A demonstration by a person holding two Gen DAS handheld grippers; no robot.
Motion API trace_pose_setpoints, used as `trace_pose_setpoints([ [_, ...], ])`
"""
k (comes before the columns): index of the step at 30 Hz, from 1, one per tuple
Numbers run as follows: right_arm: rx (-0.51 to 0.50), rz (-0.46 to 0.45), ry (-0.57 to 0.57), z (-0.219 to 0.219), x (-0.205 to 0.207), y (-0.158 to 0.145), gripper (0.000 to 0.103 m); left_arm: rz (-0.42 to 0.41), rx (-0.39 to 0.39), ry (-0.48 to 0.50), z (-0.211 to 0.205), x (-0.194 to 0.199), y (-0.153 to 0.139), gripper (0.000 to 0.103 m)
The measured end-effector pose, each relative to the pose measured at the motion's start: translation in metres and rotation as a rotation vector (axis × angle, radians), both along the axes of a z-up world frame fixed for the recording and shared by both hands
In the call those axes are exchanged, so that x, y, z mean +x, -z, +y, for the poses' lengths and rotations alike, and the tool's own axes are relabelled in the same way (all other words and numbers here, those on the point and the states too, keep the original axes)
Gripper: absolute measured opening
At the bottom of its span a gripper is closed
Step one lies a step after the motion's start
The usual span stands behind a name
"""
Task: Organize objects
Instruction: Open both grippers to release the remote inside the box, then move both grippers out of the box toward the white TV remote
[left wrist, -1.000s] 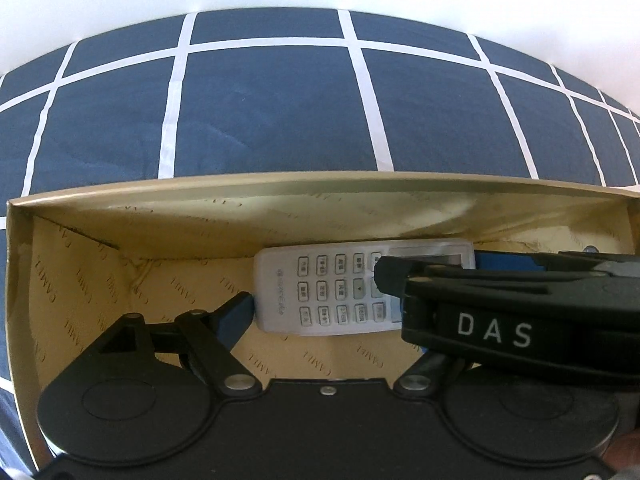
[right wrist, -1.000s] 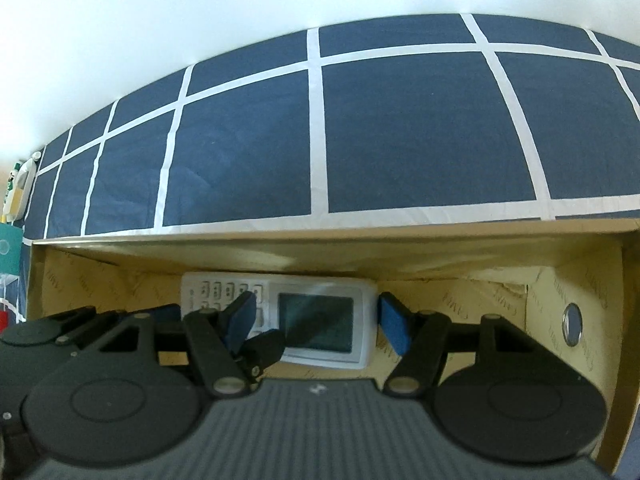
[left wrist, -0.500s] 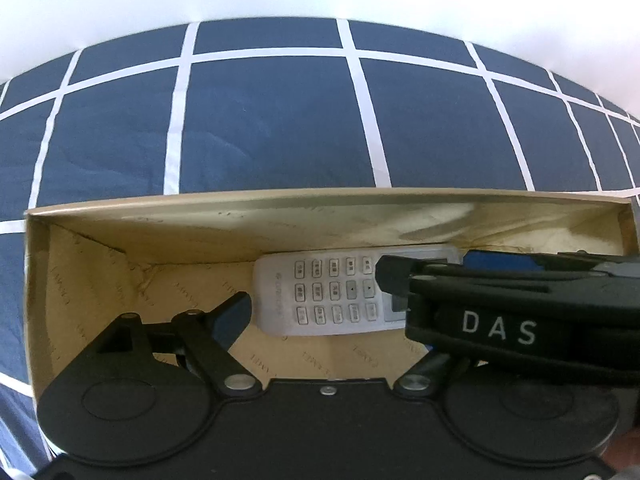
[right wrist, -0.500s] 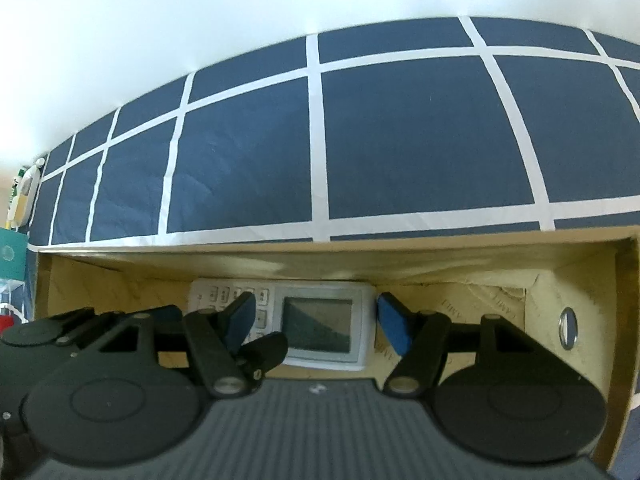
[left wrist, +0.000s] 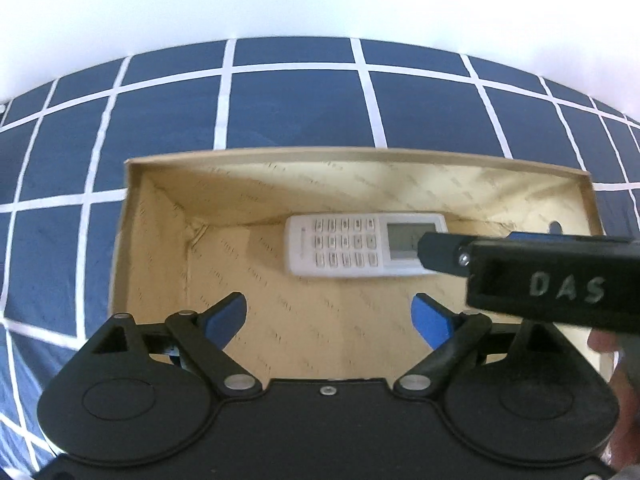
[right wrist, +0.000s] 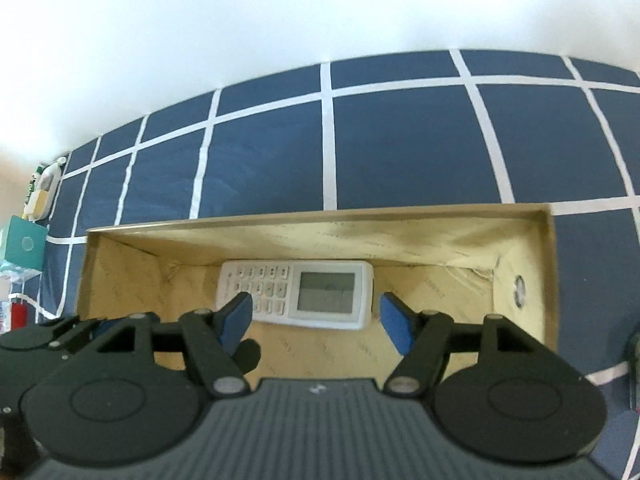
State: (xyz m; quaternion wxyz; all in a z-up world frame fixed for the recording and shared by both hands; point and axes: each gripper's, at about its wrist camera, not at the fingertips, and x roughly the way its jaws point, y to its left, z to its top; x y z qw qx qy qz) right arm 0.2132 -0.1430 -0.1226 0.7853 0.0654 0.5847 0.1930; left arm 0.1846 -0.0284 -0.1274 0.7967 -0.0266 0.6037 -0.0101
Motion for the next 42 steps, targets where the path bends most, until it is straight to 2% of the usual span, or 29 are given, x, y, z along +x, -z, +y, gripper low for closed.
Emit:
trace_pose_setpoints([
  [5, 0.009, -0.031, 0.013, -0.010, -0.018, -0.023, 0.089, -0.028, 0.004, 0.003, -0.003, -0.021, -0.023, 0.094],
  [12, 0.004, -0.082, 0.018, -0.026, -0.047, -0.060, 0.103, -0.090, 0.029, 0.001, -0.007, -0.053, -0.061, 0.101],
  [21, 0.013, -0.135, 0.022, -0.046, -0.099, -0.103, 0.103, -0.157, 0.046, 0.012, -0.015, -0.104, -0.106, 0.103],
  [31, 0.001, -0.200, 0.036, -0.067, -0.157, -0.150, 0.103, -0.226, 0.057, 0.011, -0.020, -0.155, -0.142, 0.103],
  [42, -0.024, -0.249, 0.049, -0.087, -0.211, -0.171, 0.103, -0.243, 0.059, 0.029, -0.033, -0.195, -0.149, 0.103],
])
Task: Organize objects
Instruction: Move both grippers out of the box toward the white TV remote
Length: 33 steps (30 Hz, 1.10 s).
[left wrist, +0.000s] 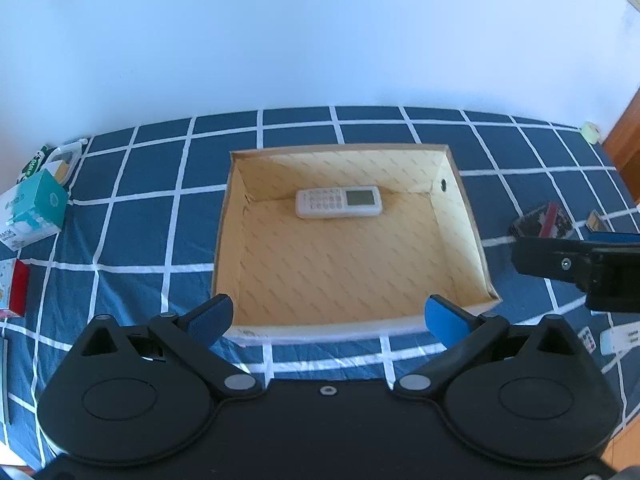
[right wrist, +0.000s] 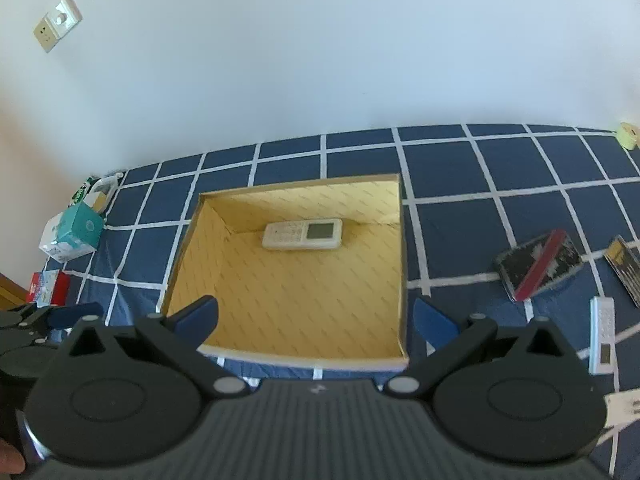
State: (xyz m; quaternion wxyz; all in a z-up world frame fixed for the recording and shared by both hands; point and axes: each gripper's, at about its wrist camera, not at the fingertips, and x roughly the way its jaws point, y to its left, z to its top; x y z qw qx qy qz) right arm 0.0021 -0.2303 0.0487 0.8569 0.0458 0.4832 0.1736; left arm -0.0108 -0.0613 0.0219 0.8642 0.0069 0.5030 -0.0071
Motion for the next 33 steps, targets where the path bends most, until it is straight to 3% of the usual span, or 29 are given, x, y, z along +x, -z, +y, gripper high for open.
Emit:
trace_pose_setpoints([
  [7, 0.009, 0.005, 0.038, -0.025, -0.017, 0.003, 0.103, 0.006, 0.010, 0.020, -0.019, -0.011, 0.004, 0.103],
  [17, 0.004, 0.035, 0.075, -0.079, -0.011, 0.016, 0.103, 0.040, 0.020, 0.035, -0.075, -0.010, 0.018, 0.103],
  [25, -0.035, 0.086, 0.024, -0.135, 0.008, 0.038, 0.103, 0.092, 0.005, -0.019, -0.133, -0.007, 0.038, 0.103],
  [33, -0.070, 0.155, -0.057, -0.184, 0.025, 0.071, 0.103, 0.166, -0.019, -0.108, -0.182, -0.013, 0.076, 0.103],
])
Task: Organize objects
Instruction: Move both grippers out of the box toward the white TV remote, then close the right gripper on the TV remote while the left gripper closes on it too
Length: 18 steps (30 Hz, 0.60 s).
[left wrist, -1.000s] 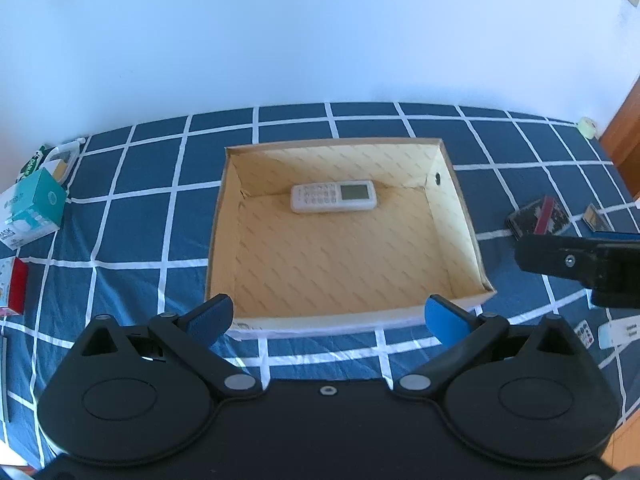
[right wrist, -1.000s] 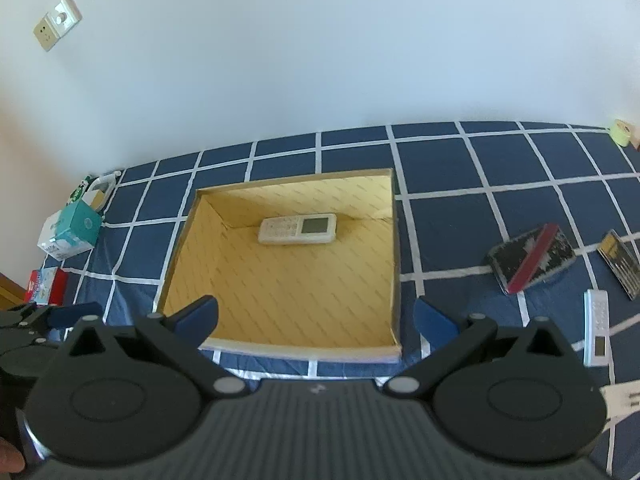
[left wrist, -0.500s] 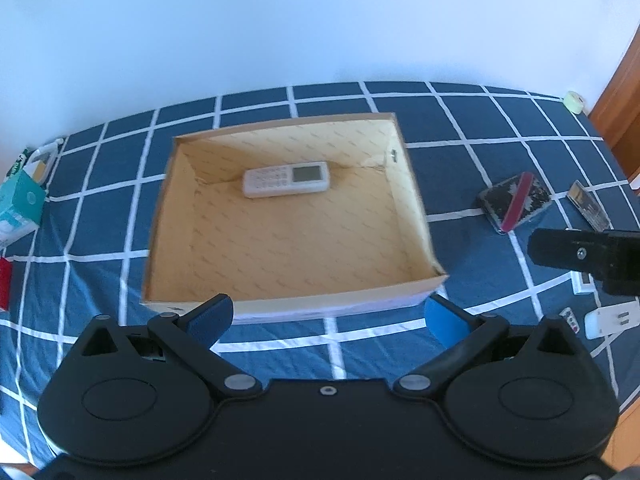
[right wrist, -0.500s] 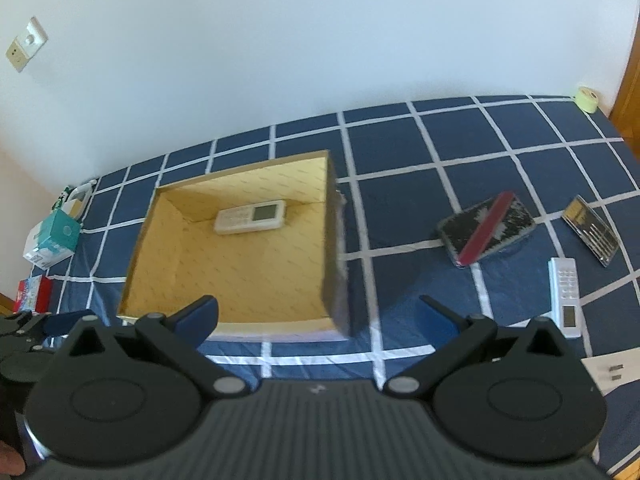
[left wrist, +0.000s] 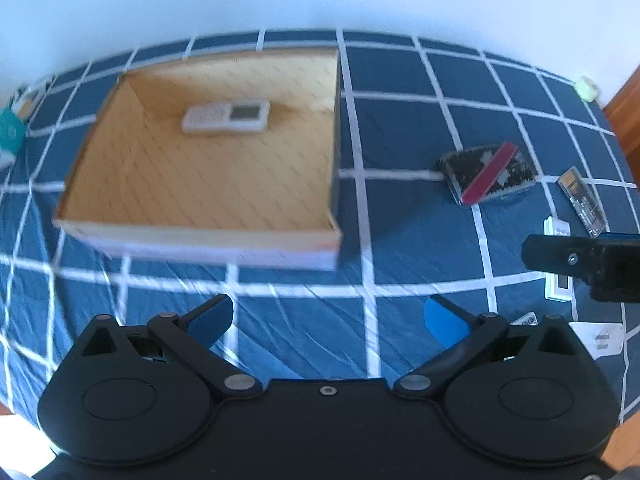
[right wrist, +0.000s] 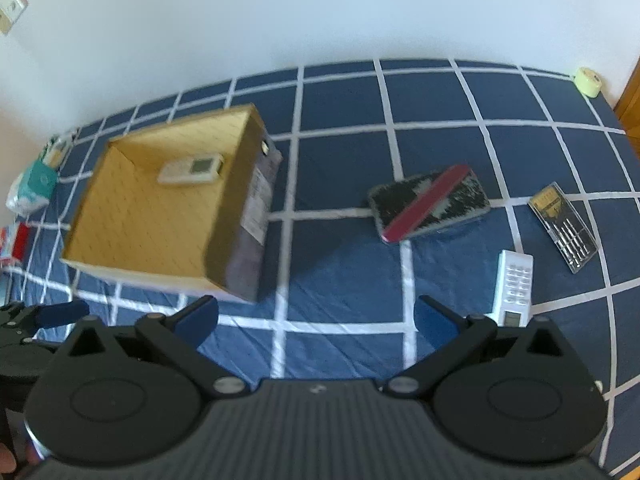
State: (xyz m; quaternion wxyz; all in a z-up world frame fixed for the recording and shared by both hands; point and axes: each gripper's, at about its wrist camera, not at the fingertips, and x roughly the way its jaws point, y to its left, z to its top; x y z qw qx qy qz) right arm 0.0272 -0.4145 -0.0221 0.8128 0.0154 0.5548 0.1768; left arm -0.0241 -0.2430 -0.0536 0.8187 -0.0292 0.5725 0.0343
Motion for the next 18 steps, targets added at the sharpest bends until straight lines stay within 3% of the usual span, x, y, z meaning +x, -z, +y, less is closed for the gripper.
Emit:
trace_pose_setpoints([
  [18, -0.015, 0.188, -0.129, -0.062, 0.006, 0.089, 0.103, 0.163, -0.055, -0.131, -0.073, -0.026, 0.089, 0.103],
])
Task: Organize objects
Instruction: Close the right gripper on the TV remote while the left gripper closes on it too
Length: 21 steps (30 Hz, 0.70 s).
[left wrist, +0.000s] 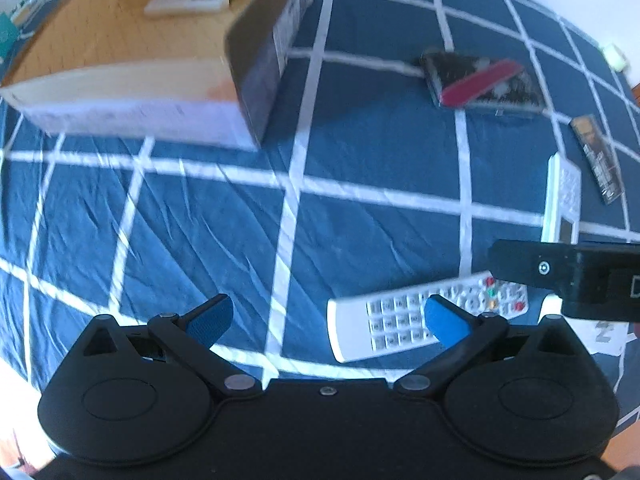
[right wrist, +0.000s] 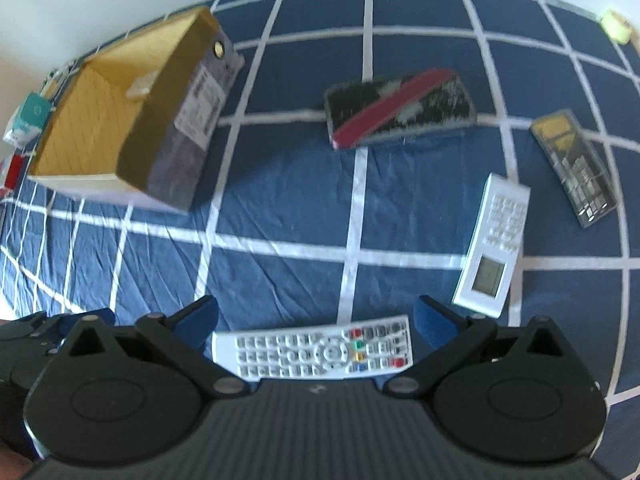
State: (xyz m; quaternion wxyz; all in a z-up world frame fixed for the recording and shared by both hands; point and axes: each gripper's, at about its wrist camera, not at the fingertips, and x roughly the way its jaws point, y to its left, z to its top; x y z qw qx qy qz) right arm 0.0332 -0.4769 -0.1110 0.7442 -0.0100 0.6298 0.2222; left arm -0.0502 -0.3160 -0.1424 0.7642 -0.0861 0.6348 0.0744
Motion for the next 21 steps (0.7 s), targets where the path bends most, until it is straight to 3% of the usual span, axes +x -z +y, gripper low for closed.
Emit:
trace_pose_setpoints([
  [9, -0.020, 0.090, -0.055, -0.001, -0.001, 0.045, 0.103, 0.068, -0.060, -0.064, -0.007, -0.011, 0.037, 0.103],
  [21, -0.056, 0.146, -0.100, -0.002, 0.002, 0.081, 0.103, 0.077, -0.147, -0.076, -0.017, -0.011, 0.058, 0.103],
])
